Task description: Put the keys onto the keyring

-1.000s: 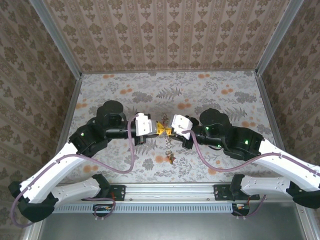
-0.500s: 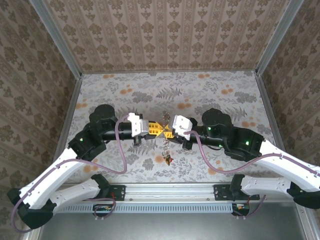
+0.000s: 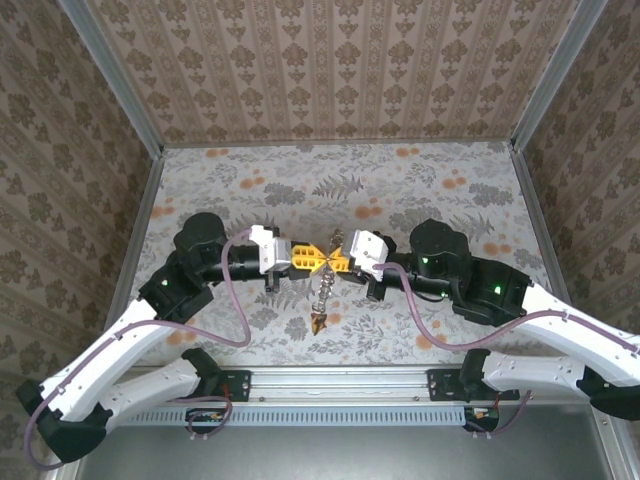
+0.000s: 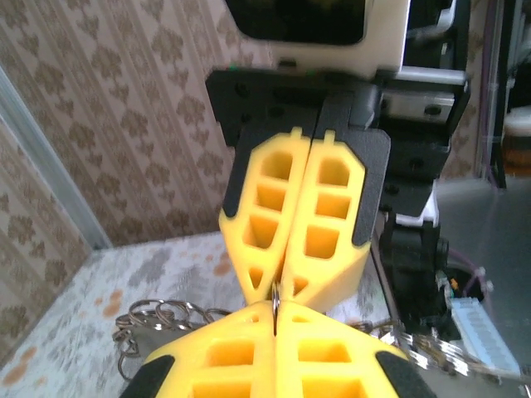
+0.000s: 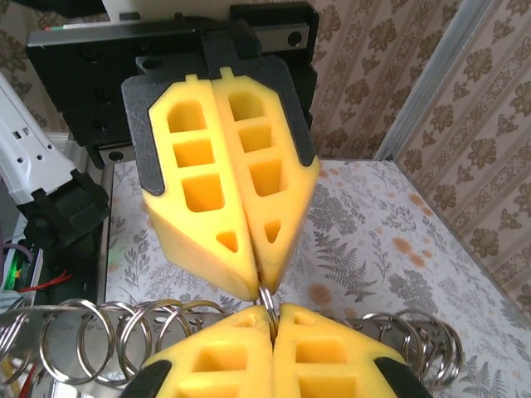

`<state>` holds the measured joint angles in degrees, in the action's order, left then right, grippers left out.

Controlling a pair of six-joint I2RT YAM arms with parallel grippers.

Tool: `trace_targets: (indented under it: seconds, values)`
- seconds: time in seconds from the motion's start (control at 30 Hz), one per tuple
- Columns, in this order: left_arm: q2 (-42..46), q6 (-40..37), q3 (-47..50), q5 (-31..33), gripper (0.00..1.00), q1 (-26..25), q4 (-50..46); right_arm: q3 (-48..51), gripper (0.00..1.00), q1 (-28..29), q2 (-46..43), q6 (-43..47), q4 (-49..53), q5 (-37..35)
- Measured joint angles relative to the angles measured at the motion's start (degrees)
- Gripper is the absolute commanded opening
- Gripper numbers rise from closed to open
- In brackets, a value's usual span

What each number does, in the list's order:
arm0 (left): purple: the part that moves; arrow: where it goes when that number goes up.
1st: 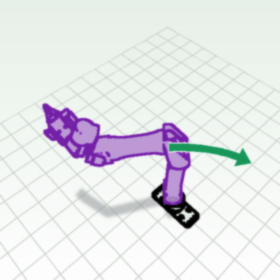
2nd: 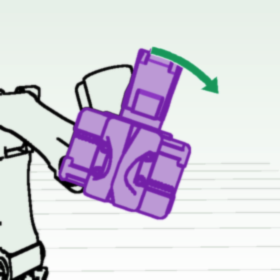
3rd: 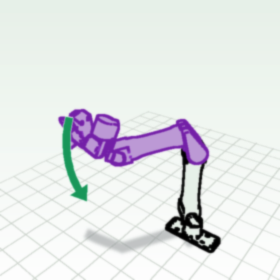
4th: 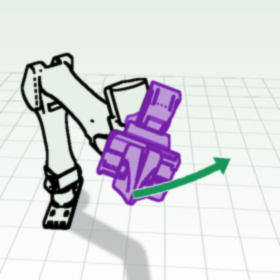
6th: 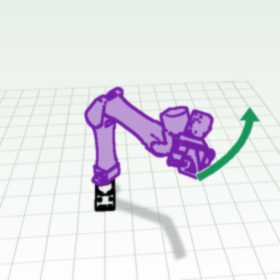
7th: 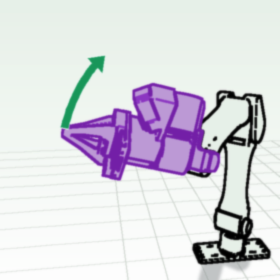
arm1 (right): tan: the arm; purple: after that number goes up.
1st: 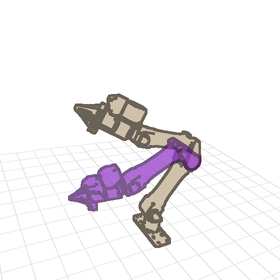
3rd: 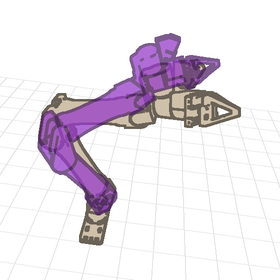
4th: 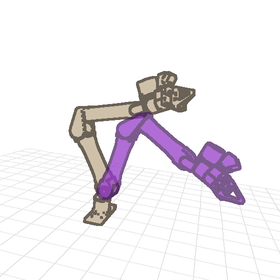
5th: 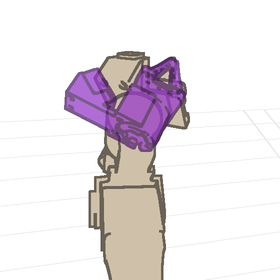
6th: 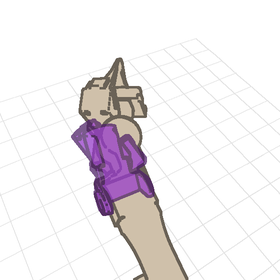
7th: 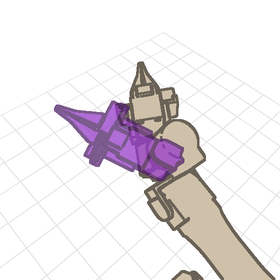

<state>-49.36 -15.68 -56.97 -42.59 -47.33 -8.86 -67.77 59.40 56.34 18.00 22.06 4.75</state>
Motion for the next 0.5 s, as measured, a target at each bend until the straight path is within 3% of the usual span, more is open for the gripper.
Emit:
trace_targets:
  seconds: [0.13,0.27,0.5]
  values:
    - [-3.32,-6.29,-8.61,5.60,0.18,-2.64,-12.02,-0.68,0.00,-0.39,0.17,0.52,1.70,-1.14]
    - [-5.16,-11.06,-13.84,10.78,0.19,-4.31,-19.65,-1.92,0.00,-0.74,1.68,1.31,4.09,-2.01]
    - [-8.48,-14.99,-14.69,16.06,0.20,-6.45,-26.12,-2.43,0.00,-0.74,3.17,1.33,6.43,-2.78]
